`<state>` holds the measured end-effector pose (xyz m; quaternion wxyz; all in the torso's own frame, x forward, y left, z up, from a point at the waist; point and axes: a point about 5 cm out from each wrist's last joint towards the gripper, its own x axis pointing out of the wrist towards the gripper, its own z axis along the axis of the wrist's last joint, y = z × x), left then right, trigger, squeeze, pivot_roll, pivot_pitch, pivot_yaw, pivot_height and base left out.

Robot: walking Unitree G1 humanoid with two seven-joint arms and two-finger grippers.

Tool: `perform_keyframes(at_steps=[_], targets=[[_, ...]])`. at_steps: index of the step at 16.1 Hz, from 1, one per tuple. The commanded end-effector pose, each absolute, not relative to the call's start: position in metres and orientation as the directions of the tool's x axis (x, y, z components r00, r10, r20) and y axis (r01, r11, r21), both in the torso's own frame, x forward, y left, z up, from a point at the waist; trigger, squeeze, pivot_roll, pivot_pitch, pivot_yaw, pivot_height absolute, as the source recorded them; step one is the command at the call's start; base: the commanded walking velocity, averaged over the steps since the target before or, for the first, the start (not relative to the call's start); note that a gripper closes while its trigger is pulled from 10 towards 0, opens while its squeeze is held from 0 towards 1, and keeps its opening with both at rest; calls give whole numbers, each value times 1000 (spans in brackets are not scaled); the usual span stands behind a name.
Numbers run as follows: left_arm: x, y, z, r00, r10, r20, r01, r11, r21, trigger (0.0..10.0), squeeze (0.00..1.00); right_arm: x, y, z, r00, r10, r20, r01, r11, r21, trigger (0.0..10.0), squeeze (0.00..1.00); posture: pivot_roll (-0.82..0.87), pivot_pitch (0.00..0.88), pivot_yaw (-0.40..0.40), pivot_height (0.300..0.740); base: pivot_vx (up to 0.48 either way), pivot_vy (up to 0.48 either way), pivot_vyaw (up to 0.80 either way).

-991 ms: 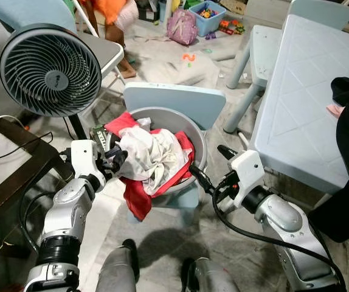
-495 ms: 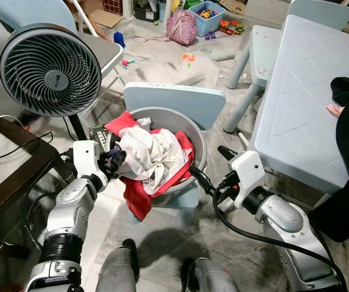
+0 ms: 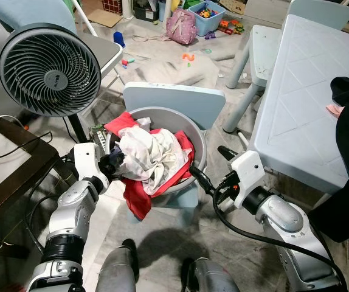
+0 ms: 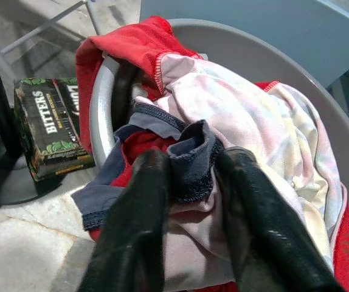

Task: Hang hanger

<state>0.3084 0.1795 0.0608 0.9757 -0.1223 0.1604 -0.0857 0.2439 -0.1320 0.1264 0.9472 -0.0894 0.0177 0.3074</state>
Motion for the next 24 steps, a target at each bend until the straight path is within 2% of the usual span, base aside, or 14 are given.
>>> perform_keyframes(at_steps=[1,4,6,10,11,12,13,14,18,21,24], targets=[[309,174,64,936,-215,-280,145,957,-253,0,0,243,-136,129,817,570,-86,-576,799,-171,10000,0,-110,165,-97,740,0,0,0],[307,167,66,945,-191,-266,129,964,-231,0,0,245,-135,130,816,571,-84,-577,799,-171,10000,0,-105,161,-99,740,0,0,0],[305,155,73,944,-223,-242,176,964,-201,0,0,245,-134,130,814,575,-82,-580,797,-170,10000,0,-105,161,-99,740,0,0,0],[296,140,71,907,-284,-311,244,956,-161,0,0,246,-134,129,814,575,-82,-580,797,-169,10000,0,-95,156,-96,740,0,0,0],[293,140,69,902,-288,-320,251,956,-152,2941,0,246,-133,129,814,575,-82,-580,797,-168,10000,0,-95,156,-97,740,0,0,0],[293,140,68,903,-287,-320,252,957,-146,10000,0,246,-133,128,814,576,-82,-581,797,-167,10000,0,-95,156,-97,740,0,0,0],[292,141,68,903,-286,-322,251,957,-146,10000,0,246,-133,128,813,576,-82,-581,797,-166,10000,0,-94,158,-98,740,0,0,0],[291,142,70,904,-289,-315,257,956,-139,10000,1000,245,-132,128,812,578,-83,-583,796,-165,10000,0,-94,158,-98,740,0,0,0],[291,146,74,917,-253,-309,231,967,-105,10000,1000,247,-133,128,812,577,-82,-582,796,-166,10000,0,-90,156,-98,740,0,0,0],[284,146,76,914,-284,-290,257,958,-129,10000,1000,248,-133,128,812,578,-82,-583,795,-167,10000,0,-88,158,-100,740,0,0,0],[278,152,70,900,-273,-340,254,962,-100,10000,1000,248,-133,128,810,581,-83,-586,793,-168,10000,0,-87,157,-102,740,0,0,0]])
